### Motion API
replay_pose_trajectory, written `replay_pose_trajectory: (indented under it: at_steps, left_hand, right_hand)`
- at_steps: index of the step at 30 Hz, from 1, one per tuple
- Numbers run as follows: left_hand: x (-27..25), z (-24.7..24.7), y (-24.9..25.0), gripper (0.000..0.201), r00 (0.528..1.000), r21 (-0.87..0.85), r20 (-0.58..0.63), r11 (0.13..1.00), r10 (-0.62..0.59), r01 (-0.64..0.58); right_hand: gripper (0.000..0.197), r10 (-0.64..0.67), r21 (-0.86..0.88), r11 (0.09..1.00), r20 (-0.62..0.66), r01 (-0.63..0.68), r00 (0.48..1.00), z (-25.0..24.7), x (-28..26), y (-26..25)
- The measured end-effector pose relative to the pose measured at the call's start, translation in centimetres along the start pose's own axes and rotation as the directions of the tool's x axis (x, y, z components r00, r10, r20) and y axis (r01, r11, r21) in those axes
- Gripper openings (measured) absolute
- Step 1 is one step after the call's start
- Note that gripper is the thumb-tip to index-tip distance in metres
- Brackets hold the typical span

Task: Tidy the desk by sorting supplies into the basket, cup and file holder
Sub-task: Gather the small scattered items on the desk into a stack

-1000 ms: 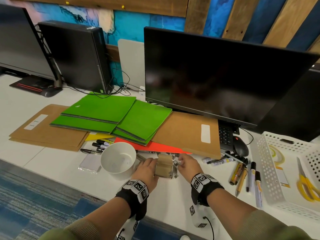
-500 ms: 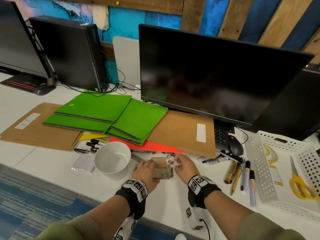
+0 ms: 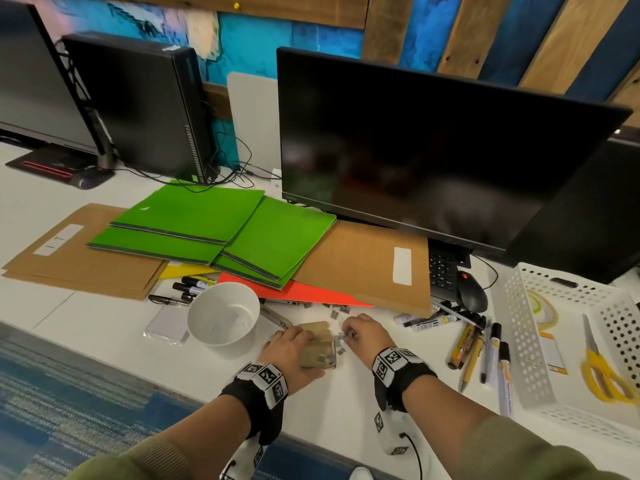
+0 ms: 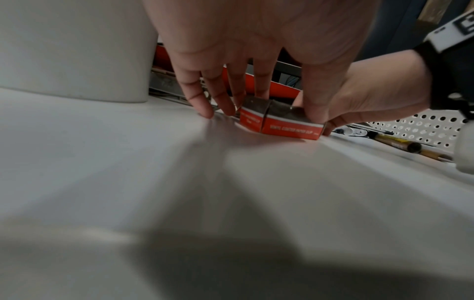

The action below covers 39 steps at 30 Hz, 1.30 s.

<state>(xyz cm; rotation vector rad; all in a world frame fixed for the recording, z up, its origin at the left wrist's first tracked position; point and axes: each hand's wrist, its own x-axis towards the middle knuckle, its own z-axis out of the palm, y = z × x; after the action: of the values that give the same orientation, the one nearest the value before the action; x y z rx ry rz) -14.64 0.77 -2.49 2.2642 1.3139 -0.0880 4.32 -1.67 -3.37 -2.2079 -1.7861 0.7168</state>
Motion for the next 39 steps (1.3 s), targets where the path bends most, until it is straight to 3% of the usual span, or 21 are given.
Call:
replay_pose_trajectory:
  at_steps: [6,11,16,19,23,29,31,35,39]
  left_hand:
    - [-0.1,0.4,0.3,0.063,1.000,-0.035,-0.016,0.999,-0.017,0.017]
    - [0.1,0.5,0.6,0.064,1.000,-0.058,-0.005,0.998,-0.023,0.022]
    - [0.2,0.2,0.8,0.066,1.000,-0.065,0.018,0.998,-0.024,0.025]
    - [0.0,0.1,0.7,0.067,0.999,-0.063,0.029,0.998,-0.024,0.026]
    - [-0.3,0.3,0.6,0.073,0.998,-0.043,0.046,0.998,-0.033,0.035]
    - [-0.9,-0.1,1.5,0.087,0.997,0.111,0.020,0.991,-0.074,0.071]
    - [-0.6,-0.5,1.8,0.079,0.998,0.094,-0.024,0.994,-0.062,0.064]
    - [1.0,-1.2,2.4,0.042,0.997,0.063,-0.074,0.998,0.029,-0.024]
    - [3.0,-1.4,2.8,0.036,0.998,0.036,-0.008,0.997,0.067,-0.067]
  right_hand:
    - [0.016,0.033,0.145,0.989,-0.075,-0.022,0.997,-0.4,-0.7,-0.2]
    - [0.017,-0.111,0.289,0.949,-0.076,0.129,0.991,-0.7,-1.7,-2.5]
    - [0.022,-0.182,0.268,0.947,-0.014,0.179,0.983,0.0,-2.2,-3.5]
    - [0.023,-0.145,0.243,0.959,-0.025,0.147,0.989,-0.1,-2.4,-3.4]
    - [0.020,0.025,0.214,0.977,-0.133,0.004,0.991,-0.9,-1.9,-1.9]
    - [0.024,0.077,0.114,0.990,0.026,-0.080,0.997,-0.2,-2.5,-0.4]
    - [0.019,0.079,0.127,0.989,0.015,-0.081,0.997,0.0,-2.6,-0.6]
    - [0.017,0.092,0.094,0.991,0.016,-0.093,0.996,0.4,-2.4,-1.0]
    - [0.018,0.110,0.043,0.993,0.033,-0.112,0.993,0.5,-2.0,-1.0]
